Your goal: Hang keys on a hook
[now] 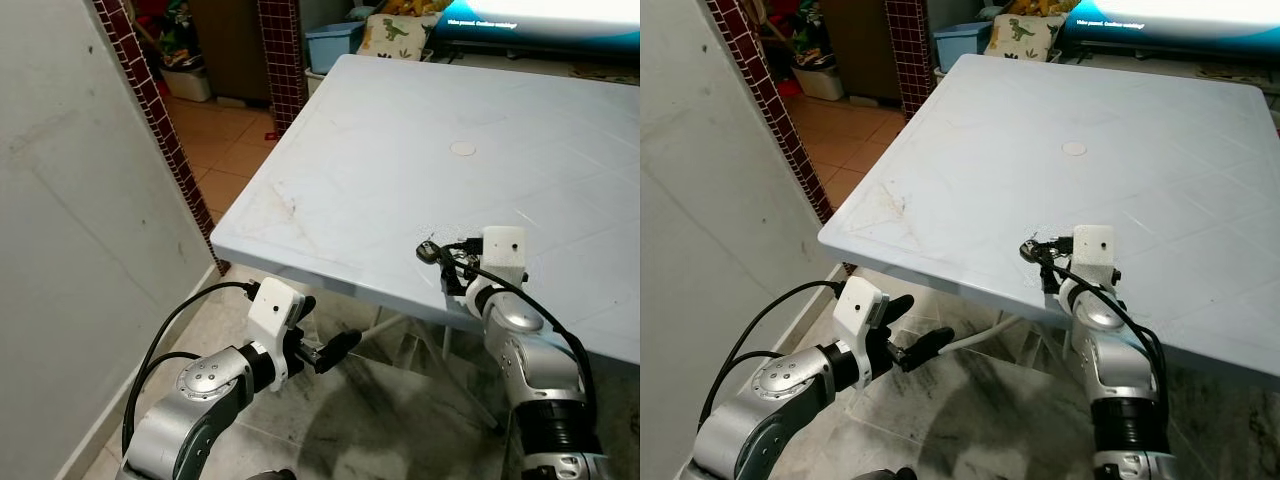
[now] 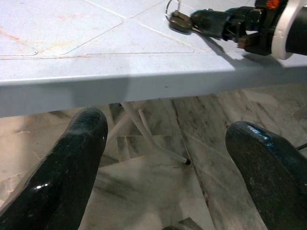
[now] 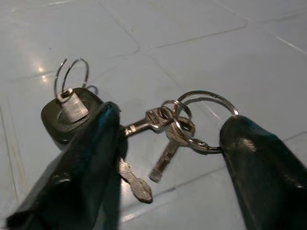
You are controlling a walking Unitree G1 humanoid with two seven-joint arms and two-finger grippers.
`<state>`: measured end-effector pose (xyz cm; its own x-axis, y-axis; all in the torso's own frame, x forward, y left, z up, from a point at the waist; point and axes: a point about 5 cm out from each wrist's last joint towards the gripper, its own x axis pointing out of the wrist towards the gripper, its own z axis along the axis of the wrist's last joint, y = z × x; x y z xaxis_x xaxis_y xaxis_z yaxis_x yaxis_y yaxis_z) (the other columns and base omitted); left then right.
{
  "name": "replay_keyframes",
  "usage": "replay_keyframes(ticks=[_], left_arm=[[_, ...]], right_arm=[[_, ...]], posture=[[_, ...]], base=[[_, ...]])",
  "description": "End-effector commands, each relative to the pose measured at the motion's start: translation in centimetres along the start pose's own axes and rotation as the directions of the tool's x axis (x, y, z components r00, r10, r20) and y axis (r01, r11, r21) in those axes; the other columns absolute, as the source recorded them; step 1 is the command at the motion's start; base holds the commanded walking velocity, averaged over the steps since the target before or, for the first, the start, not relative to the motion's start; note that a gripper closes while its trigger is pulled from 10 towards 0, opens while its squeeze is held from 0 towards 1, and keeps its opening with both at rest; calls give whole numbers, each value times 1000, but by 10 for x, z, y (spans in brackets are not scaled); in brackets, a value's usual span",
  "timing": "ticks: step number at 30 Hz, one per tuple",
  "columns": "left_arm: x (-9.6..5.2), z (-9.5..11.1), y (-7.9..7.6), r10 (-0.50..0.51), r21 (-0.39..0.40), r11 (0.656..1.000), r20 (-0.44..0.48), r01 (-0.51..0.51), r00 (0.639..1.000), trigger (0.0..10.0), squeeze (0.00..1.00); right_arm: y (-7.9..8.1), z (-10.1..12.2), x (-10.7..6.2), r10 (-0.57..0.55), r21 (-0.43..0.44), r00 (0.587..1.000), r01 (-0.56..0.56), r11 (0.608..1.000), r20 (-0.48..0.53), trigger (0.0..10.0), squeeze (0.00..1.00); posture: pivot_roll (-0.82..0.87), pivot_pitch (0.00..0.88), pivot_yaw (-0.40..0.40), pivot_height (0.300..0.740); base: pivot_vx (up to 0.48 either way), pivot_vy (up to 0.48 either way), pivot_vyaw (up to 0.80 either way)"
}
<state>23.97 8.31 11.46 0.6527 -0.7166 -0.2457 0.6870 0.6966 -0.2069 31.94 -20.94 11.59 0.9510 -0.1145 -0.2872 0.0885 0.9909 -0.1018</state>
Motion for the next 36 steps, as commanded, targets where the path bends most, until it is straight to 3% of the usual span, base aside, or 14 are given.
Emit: replay_keyframes(ticks=[1, 3, 6, 14, 17, 22, 31, 36], left_arm=[[-2, 2, -2, -8, 19, 1000, 7, 8, 1000, 10000, 0], [0, 2, -1, -9, 21, 1000, 6, 9, 1000, 10000, 0], [1, 3, -1, -12, 23, 1000, 7, 12, 1000, 10000, 0], [3, 2, -1, -19, 30, 999, 6, 19, 1000, 10000, 0], [4, 3, -1, -23, 38, 999, 6, 23, 1000, 10000, 0], [7, 4, -1, -27, 49, 998, 9, 27, 1000, 10000, 0], [6, 5, 0, -13, 58, 998, 17, 12, 1000, 10000, 0], [6, 5, 0, -18, 68, 998, 15, 17, 1000, 10000, 0]], right_arm=[[-9, -23, -4, -29, -26, 994, 27, 999, -102, 9882, 0], [-23, -27, -10, -49, -52, 992, 43, 998, -115, 10000, 0], [-31, -30, -16, -55, -73, 990, 45, 996, -130, 10000, 0], [-41, -39, -29, -30, -118, 988, 11, 993, -154, 10000, 0], [-41, -34, -29, -24, -116, 992, 10, 993, -121, 10000, 0], [-25, -10, -19, 55, -114, 998, -55, 992, 0, 10000, 0], [-14, -1, 0, 152, -151, 988, -148, 977, 11, 10000, 0], [-15, -1, 11, 143, -162, 990, -141, 977, 4, 10000, 0]], posture=[[-38, 116, 77, 740], [-50, 112, 79, 740], [-55, 111, 80, 740], [-62, 107, 84, 740], [-63, 104, 87, 740], [-63, 99, 90, 740], [-45, 95, 88, 740], [-35, 95, 91, 740]], base=[[0, 0, 0], [0, 0, 0], [0, 0, 0], [0, 0, 0], [0, 0, 0], [0, 0, 0], [0, 0, 0], [0, 0, 0]])
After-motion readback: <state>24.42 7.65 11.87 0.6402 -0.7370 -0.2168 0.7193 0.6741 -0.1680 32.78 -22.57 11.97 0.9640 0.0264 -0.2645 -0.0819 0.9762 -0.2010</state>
